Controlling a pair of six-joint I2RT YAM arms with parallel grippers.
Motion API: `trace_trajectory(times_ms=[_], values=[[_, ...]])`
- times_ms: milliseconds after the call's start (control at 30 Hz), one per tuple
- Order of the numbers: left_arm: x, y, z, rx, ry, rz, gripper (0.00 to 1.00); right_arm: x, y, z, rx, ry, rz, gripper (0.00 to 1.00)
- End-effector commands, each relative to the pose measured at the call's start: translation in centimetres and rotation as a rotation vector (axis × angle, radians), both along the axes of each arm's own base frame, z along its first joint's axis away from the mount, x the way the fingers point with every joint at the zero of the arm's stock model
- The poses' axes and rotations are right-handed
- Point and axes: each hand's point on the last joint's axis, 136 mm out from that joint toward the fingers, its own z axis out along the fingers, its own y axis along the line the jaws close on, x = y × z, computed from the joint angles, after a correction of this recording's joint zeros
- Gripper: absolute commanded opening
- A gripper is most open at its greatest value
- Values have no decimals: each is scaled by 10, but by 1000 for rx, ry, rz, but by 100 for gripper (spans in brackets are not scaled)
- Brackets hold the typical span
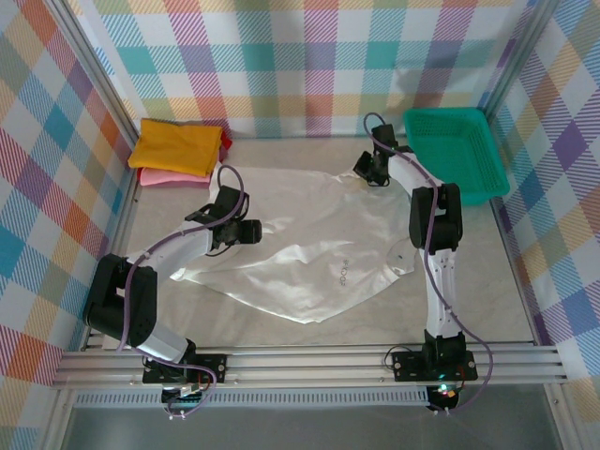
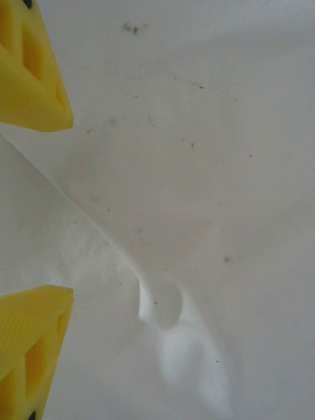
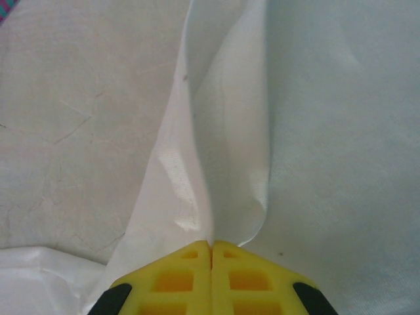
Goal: Fold and stack the t-shirts
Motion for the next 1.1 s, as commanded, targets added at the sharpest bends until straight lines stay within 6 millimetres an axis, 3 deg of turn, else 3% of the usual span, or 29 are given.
trace_trajectory(times_ms=[0, 200, 367, 467, 567, 633, 767, 833, 933, 1000, 1067], values=[[3, 0, 1, 26, -16, -9, 64, 19, 1, 16, 12, -65, -12, 0], [7, 3, 4, 40, -34, 9, 64, 37, 9, 31, 37, -127, 10, 0], [14, 7, 6, 62, -59, 27, 63, 72, 35, 39, 131, -219, 79, 0], [20, 10, 11, 74, -85, 43, 63, 92, 47, 54, 187, -285, 92, 0], [24, 16, 16, 88, -99, 77, 64, 100, 51, 79, 217, -342, 86, 69], [26, 21, 19, 92, -105, 100, 64, 96, 52, 104, 219, -376, 110, 68], [23, 35, 24, 79, -108, 171, 64, 66, 50, 163, 171, -399, 161, 65], [20, 44, 20, 40, -90, 211, 64, 42, 44, 183, 105, -383, 178, 57], [16, 57, 9, -9, -44, 258, 61, -6, 32, 189, 58, -338, 181, 32], [15, 58, 2, -31, -23, 253, 59, -42, 19, 177, 20, -329, 151, 11], [13, 55, -4, -44, -1, 235, 59, -79, 7, 157, -25, -283, 133, 14]])
